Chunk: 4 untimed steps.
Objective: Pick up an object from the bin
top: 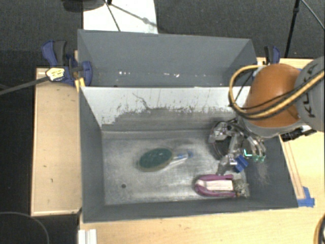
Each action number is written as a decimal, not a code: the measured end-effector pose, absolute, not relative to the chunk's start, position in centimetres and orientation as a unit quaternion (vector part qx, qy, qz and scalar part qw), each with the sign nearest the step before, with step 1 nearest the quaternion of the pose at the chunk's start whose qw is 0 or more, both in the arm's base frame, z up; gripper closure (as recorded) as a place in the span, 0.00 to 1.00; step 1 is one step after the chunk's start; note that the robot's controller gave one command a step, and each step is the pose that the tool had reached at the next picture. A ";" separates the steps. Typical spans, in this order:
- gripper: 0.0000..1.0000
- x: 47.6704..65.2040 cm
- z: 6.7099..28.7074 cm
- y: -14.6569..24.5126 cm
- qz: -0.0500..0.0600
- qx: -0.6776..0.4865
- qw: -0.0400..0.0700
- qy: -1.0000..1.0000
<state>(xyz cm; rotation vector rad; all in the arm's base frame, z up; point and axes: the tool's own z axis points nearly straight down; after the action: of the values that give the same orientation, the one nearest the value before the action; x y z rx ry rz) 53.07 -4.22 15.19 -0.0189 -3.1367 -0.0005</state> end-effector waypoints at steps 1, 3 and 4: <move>0.00 49.2 9.0 -2.0 0.002 0.001 -0.009 -1.000; 1.00 48.4 8.3 -2.9 0.001 0.143 0.002 -0.990; 1.00 48.2 19.8 -4.8 0.002 0.310 -0.004 -0.951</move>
Offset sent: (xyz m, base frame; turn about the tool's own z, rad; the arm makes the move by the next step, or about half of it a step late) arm -0.0534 0.0291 -0.0819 -0.0173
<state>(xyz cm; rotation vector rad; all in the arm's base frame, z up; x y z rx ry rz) 48.21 -4.84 19.81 0.9778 -2.9942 0.0052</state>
